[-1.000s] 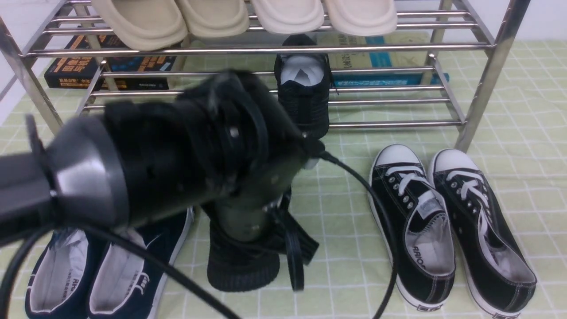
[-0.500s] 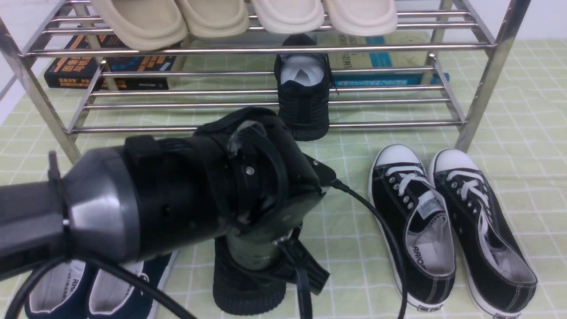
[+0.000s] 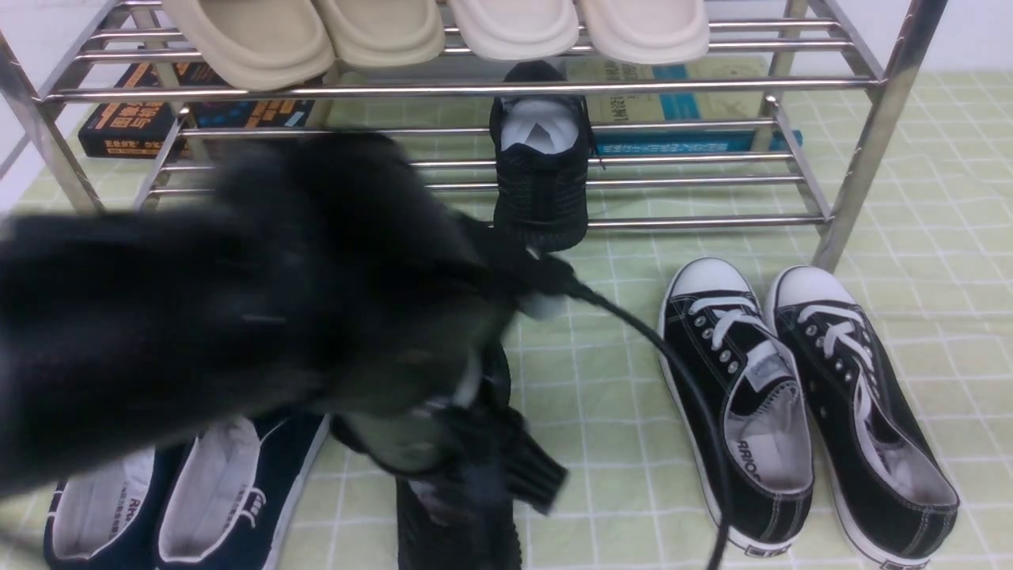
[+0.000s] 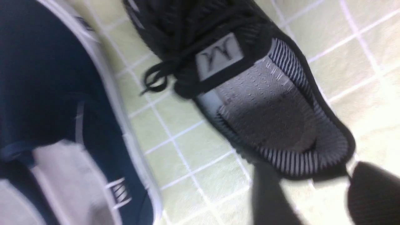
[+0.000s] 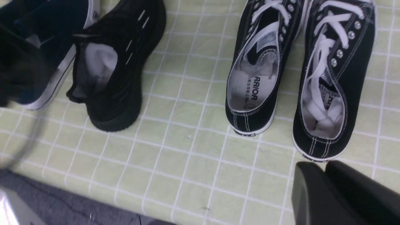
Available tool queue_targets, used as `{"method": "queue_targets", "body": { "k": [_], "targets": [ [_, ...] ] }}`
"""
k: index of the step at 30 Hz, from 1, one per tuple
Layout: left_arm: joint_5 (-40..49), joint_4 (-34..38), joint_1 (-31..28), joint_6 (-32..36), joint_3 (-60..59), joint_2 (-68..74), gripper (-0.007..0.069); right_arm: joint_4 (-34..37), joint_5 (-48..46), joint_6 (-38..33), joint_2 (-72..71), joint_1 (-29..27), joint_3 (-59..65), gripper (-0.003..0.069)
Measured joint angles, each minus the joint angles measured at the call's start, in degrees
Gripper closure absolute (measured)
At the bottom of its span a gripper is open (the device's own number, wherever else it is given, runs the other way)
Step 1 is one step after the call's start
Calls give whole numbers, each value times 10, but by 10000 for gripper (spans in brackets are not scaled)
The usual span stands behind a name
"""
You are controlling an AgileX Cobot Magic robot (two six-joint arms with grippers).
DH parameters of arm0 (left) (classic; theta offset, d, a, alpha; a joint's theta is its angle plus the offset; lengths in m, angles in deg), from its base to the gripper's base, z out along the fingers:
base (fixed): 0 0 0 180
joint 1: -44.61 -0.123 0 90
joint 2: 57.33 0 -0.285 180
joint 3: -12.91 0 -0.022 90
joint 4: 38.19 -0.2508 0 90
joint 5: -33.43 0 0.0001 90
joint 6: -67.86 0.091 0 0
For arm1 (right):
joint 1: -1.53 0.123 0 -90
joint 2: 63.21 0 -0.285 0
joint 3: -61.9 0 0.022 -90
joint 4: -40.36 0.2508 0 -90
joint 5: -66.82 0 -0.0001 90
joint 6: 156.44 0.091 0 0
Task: Take the shoes off the shelf with your hand from the green coffee tablecloth.
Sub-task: 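Set the held shoe down on the floor in front of the rack with the left gripper, then reach toward the shoe rack and grasp a shoe on it with the right gripper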
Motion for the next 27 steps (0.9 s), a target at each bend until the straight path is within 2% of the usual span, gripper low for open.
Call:
{"method": "queue_targets", "body": {
  "k": [1,2,3,4,6,11,13,16,18,21,24,27],
  "targets": [
    [12,-5,0,0,0,-21,415,4,-3,-8,14,0,-7,576],
    [14,-6,0,0,0,-25,430,5,-3,-8,16,0,-8,576],
    [30,-14,0,0,0,-51,516,15,-5,-23,34,1,-16,576],
    [43,-20,0,1,0,-73,565,25,-5,-34,50,4,-23,576],
    [61,-32,0,2,0,-121,610,56,-5,-58,91,17,-37,576],
    [65,-41,0,-21,-10,-215,613,104,-4,-99,190,75,-57,576],
    [65,-43,0,-30,-21,-237,613,106,-2,-104,218,90,-64,576],
    [65,-58,0,-76,-69,-284,613,99,1,-109,284,141,-93,610],
    [65,-71,0,-124,-115,-312,613,76,3,-103,334,183,-134,657],
    [54,-71,0,-171,-167,-333,613,35,3,-62,396,239,-194,663],
    [-4,-64,0,-185,-176,-323,613,-13,4,-21,459,292,-257,661],
    [-24,-66,0,-174,-144,-293,613,-37,5,-3,491,315,-298,662]
  ]
}}
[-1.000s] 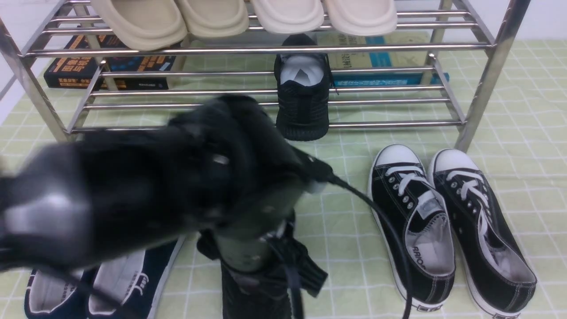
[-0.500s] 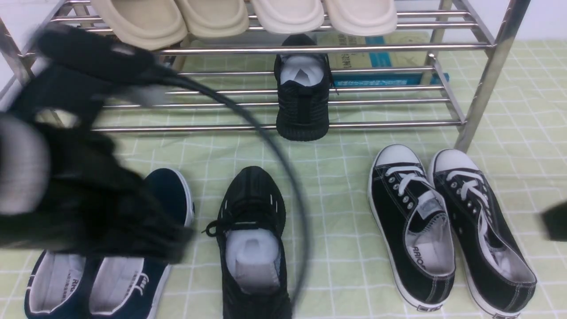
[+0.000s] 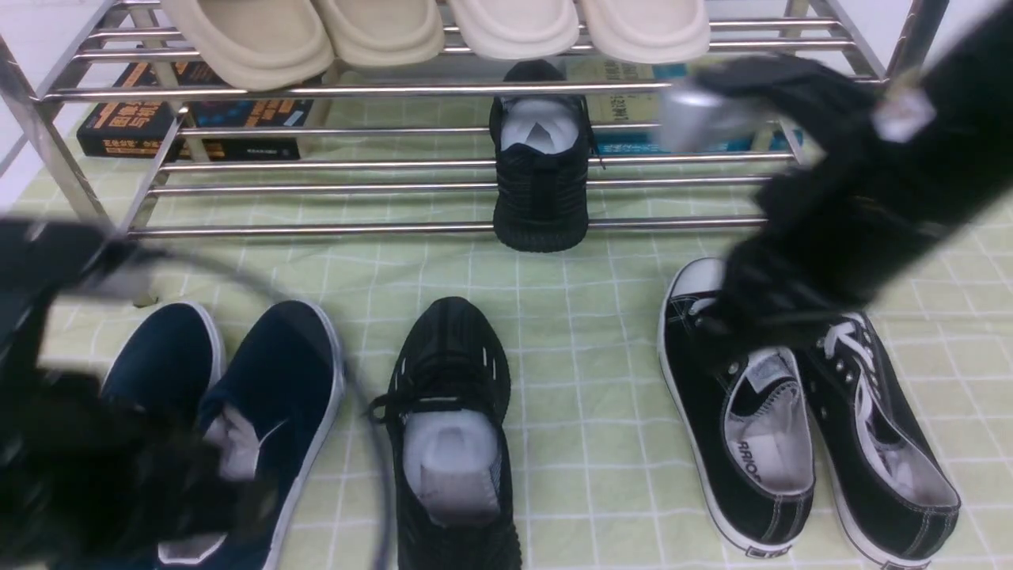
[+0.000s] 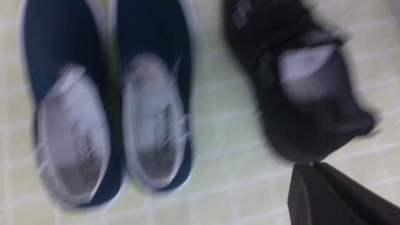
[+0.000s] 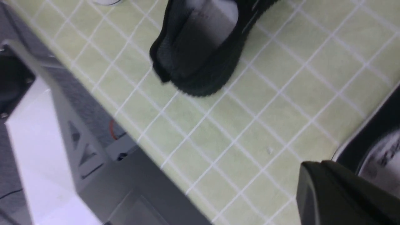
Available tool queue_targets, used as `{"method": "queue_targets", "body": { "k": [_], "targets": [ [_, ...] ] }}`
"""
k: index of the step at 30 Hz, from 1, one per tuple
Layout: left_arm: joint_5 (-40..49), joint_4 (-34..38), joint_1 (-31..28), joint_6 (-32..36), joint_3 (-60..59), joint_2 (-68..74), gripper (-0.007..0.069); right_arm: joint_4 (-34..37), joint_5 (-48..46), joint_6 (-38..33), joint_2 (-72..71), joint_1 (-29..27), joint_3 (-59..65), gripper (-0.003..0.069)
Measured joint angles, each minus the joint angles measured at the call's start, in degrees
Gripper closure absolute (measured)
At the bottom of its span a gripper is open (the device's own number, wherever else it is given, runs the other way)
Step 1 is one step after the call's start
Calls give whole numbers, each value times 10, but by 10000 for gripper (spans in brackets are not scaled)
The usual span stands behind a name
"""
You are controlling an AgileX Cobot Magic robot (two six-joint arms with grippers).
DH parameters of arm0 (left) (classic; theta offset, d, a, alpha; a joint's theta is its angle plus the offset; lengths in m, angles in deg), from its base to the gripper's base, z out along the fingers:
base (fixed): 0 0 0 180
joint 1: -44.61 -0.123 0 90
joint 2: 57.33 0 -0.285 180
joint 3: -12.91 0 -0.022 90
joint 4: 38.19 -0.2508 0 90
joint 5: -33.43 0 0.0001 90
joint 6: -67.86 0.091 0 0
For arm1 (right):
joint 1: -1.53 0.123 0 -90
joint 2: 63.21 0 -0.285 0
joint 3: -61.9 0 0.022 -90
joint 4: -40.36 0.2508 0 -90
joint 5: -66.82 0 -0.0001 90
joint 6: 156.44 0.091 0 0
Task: Take the shoes off the shelf with your hand from the green coffee tablecloth.
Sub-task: 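Reach toward the shoe rack and grasp a shoe on it with the right gripper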
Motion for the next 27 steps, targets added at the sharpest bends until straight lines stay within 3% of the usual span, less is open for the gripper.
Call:
{"method": "queue_targets", "body": {
  "k": [4,8,12,14,17,23,27],
  "targets": [
    [17,-22,0,69,104,72,613,-9,1,6,26,18,-34,659],
    [71,-10,-76,204,239,180,613,-11,1,9,29,23,-43,659],
    [84,101,-232,349,300,245,613,-10,0,10,29,23,-43,657],
    [88,186,-343,418,300,260,613,-10,0,11,29,23,-43,657],
    [90,274,-452,485,271,242,611,-12,0,5,30,23,-43,656],
    [90,311,-539,515,166,119,610,-48,-3,9,72,24,-91,641],
    [89,314,-546,504,96,43,610,-82,-3,31,136,24,-155,595]
  ]
}}
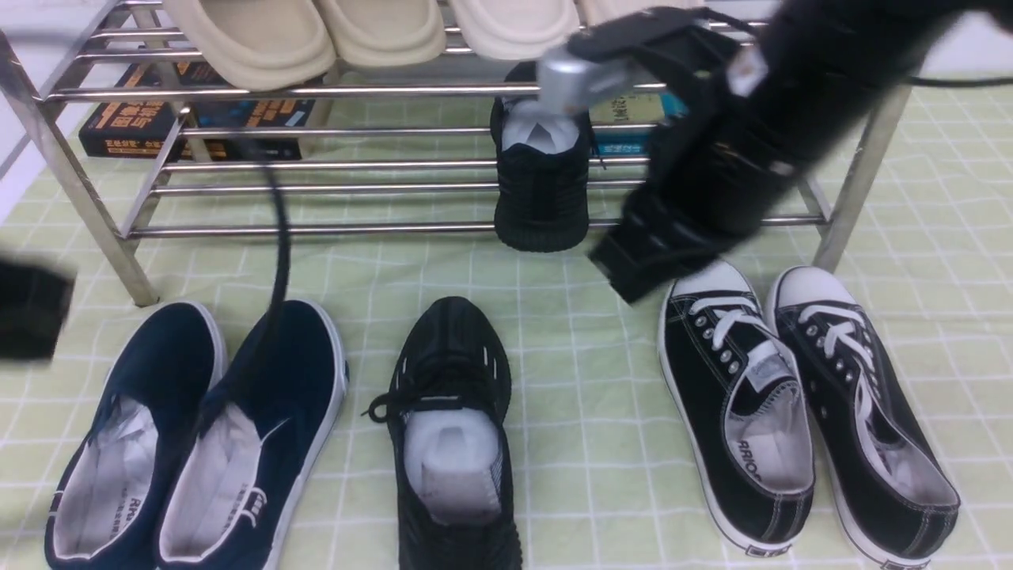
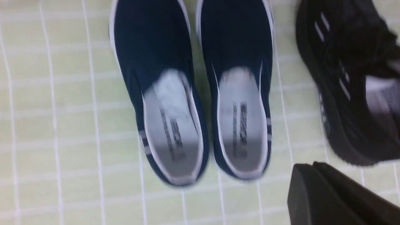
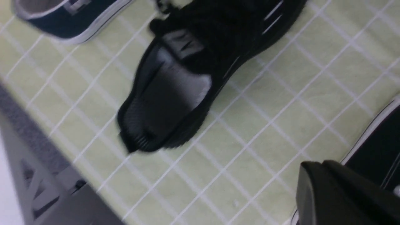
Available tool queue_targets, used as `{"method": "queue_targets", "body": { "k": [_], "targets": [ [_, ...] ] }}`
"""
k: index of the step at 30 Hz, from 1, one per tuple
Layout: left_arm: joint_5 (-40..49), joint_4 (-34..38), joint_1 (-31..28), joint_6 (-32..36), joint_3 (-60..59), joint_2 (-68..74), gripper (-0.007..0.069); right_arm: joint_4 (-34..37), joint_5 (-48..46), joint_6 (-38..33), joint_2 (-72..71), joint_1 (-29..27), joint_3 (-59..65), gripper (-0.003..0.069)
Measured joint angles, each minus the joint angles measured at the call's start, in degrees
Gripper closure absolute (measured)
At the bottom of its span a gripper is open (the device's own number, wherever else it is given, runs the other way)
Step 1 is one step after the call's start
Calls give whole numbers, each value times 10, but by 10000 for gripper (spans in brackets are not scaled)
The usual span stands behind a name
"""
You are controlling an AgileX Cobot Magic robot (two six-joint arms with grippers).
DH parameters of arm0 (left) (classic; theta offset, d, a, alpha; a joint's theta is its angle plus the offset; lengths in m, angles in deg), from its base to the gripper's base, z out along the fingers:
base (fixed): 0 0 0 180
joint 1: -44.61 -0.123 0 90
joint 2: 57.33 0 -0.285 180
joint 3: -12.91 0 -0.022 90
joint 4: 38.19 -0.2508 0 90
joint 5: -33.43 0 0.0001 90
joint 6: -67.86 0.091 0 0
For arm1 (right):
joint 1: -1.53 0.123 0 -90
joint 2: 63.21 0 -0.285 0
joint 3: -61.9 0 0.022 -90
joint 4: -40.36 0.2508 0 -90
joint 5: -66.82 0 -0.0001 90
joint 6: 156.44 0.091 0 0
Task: Take the shoes off the shelf with your hand from the green coffee tablecloth.
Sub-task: 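Reach toward the shoe rack and grasp a shoe on it with the right gripper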
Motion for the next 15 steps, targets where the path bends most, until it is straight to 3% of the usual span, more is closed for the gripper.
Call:
{"method": "queue_targets", "body": {
  "k": [1,7,8,11,15],
  "targets": [
    [-1,1,-1,-2,-8,-8,610,-2,0,1,4,0,-4,592],
    [-54,19,-1,-51,-118,-82,608,-38,1,-2,125,0,-154,379],
    [-54,19,-1,-51,-118,-83,608,-37,1,-4,128,0,-158,370],
    [-65,19,-1,-55,-149,-87,606,-53,5,-50,167,0,-211,225],
    [-85,20,-1,-56,-163,-87,606,-95,51,-95,197,0,-223,104]
  ]
}}
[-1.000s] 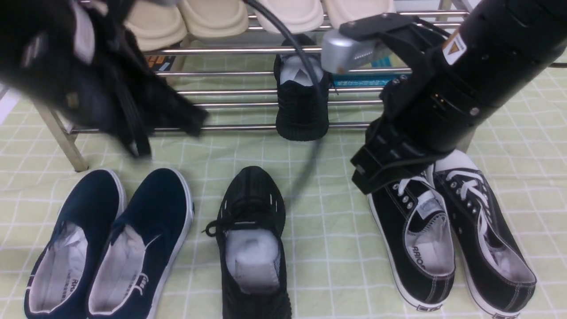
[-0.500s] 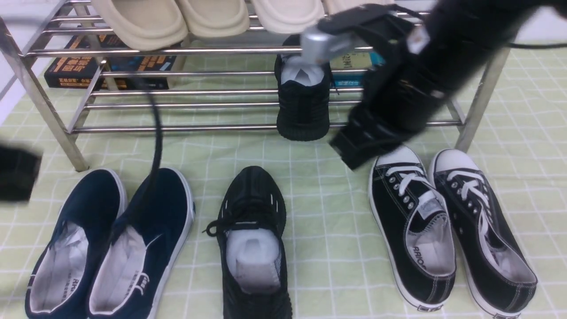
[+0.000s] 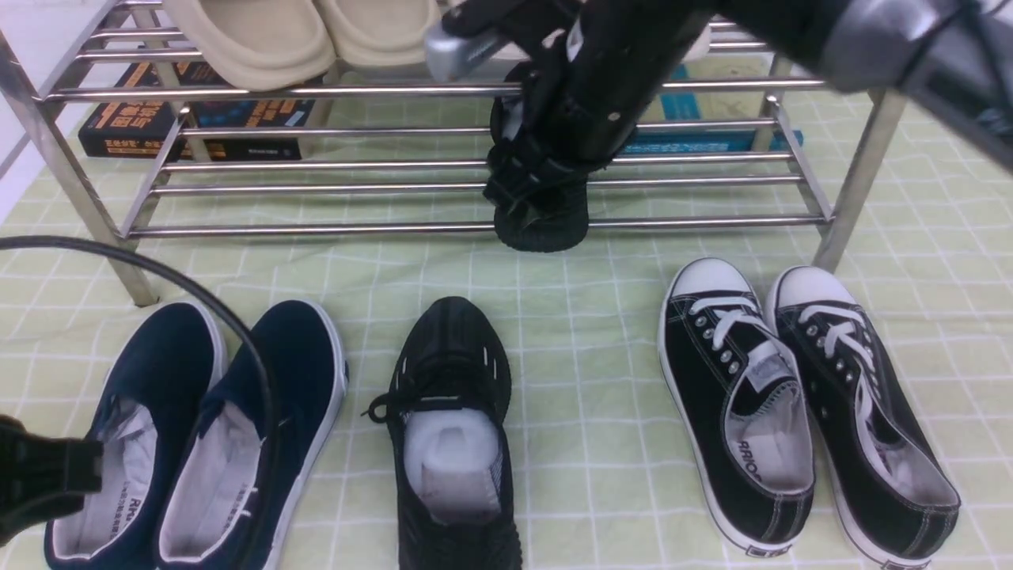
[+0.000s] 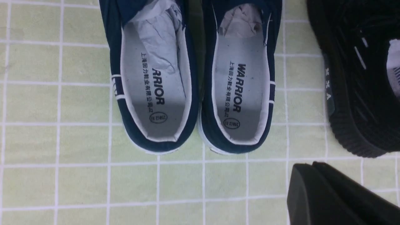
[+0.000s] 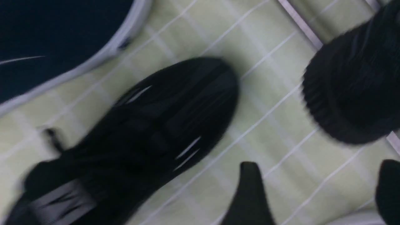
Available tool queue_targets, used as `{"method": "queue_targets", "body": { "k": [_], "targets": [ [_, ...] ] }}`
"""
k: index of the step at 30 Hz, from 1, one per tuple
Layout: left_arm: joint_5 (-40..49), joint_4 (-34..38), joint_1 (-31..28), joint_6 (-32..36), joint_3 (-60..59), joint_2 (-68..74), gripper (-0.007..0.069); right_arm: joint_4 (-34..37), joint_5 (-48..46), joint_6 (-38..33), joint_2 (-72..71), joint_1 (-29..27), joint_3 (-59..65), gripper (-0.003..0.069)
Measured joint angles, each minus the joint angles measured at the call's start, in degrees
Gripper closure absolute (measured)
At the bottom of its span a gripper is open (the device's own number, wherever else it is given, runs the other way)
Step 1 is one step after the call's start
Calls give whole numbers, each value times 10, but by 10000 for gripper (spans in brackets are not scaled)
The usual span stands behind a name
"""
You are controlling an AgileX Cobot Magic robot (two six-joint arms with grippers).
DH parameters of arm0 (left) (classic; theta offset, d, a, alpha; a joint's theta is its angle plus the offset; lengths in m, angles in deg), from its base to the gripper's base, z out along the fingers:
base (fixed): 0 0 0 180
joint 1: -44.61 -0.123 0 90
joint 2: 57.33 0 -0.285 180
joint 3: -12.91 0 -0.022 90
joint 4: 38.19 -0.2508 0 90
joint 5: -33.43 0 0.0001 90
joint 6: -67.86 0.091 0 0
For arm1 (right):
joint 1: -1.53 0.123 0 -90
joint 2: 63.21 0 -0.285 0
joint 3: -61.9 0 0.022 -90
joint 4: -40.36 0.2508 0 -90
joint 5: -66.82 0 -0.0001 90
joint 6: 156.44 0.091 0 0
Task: Take the shoes off the shelf with your hand from the green coffee tablecloth.
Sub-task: 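Reach toward the shoe rack and grasp a shoe on it with the right gripper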
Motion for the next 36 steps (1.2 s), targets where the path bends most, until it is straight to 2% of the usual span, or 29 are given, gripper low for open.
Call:
{"method": "queue_targets", "body": {
  "k": [1,4,10,17,23,27,29,32,33,35,36],
  "targets": [
    [-10,2,0,0,-2,0,606,-25,15,-6,10,0,-1,75],
    [-22,5,0,0,-4,0,606,-48,38,-11,23,0,-1,53],
    [-29,12,0,0,-4,0,606,-102,86,-30,41,2,-2,68],
    [-29,14,0,0,-4,0,606,-118,121,-70,61,3,-3,89],
    [-28,14,0,0,-4,0,606,-119,127,-72,85,3,-3,89],
    [-18,14,0,0,-4,0,606,-113,124,-72,90,3,-3,117],
    [-11,14,0,0,-4,0,606,-109,120,-72,90,3,-3,223],
    [-8,14,0,0,-4,0,606,-112,108,-72,90,3,-4,461],
    [-8,14,0,0,-4,0,606,-110,104,-72,90,3,-4,498],
    [-6,14,0,0,-4,0,606,-106,83,-72,85,3,-5,617],
    [-4,14,0,0,-4,0,606,-104,70,-72,81,3,-5,631]
  ]
}}
